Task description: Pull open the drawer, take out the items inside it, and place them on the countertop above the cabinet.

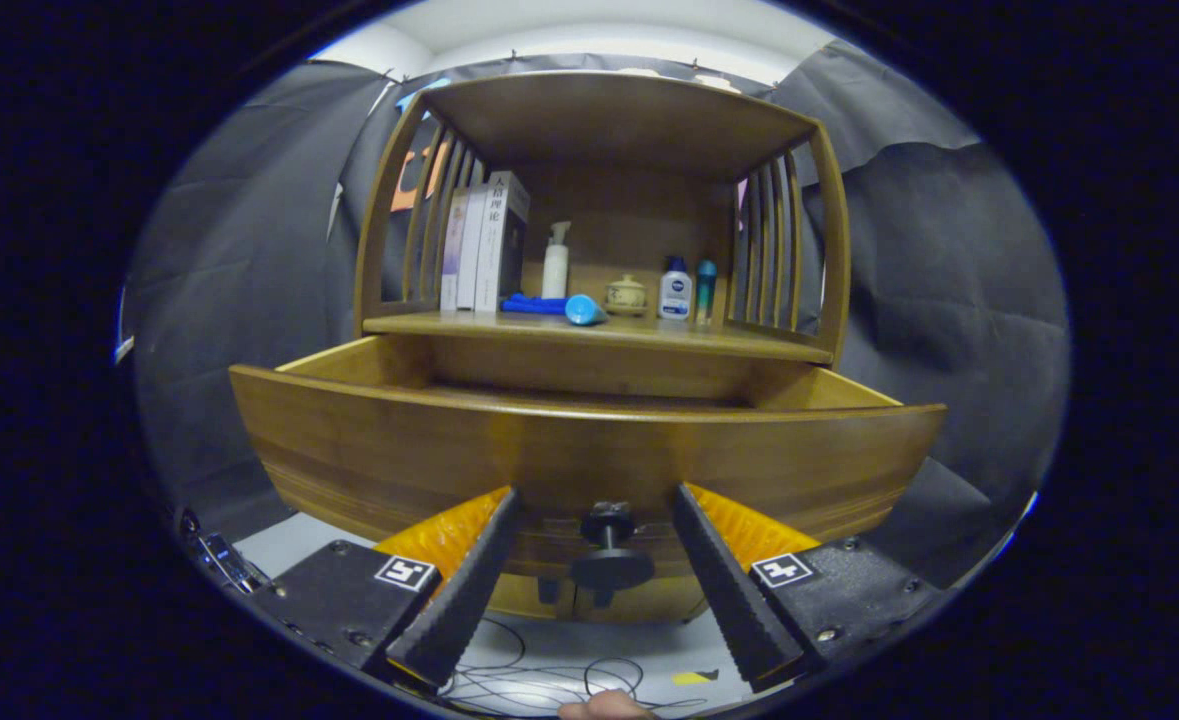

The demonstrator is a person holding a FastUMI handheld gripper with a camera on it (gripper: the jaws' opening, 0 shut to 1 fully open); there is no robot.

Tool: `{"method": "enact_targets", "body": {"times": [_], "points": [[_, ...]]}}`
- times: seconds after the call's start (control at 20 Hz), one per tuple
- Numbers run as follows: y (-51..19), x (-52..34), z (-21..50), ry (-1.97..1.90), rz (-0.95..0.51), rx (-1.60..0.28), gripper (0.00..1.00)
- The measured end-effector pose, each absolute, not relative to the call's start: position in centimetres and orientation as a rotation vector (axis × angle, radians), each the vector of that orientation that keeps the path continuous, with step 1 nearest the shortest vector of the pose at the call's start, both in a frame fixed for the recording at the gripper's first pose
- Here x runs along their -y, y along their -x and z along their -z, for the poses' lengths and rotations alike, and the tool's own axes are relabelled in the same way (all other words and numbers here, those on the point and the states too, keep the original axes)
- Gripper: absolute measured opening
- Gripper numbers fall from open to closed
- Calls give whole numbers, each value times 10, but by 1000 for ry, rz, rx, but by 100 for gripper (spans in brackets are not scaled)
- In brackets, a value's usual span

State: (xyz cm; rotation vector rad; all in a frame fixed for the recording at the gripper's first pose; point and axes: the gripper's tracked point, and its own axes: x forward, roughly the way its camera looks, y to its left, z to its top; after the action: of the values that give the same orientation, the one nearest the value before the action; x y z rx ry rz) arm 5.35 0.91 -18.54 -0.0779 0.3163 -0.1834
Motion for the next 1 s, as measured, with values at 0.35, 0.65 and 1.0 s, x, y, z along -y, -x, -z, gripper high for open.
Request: {"method": "enact_targets", "body": {"times": [0.35, 0.65, 1.0], "points": [[-113, -2, 179, 39, 187, -342, 100], [-155, 4, 183, 68, 197, -362, 100], [-198, 13, 186, 85, 206, -397, 100]]}}
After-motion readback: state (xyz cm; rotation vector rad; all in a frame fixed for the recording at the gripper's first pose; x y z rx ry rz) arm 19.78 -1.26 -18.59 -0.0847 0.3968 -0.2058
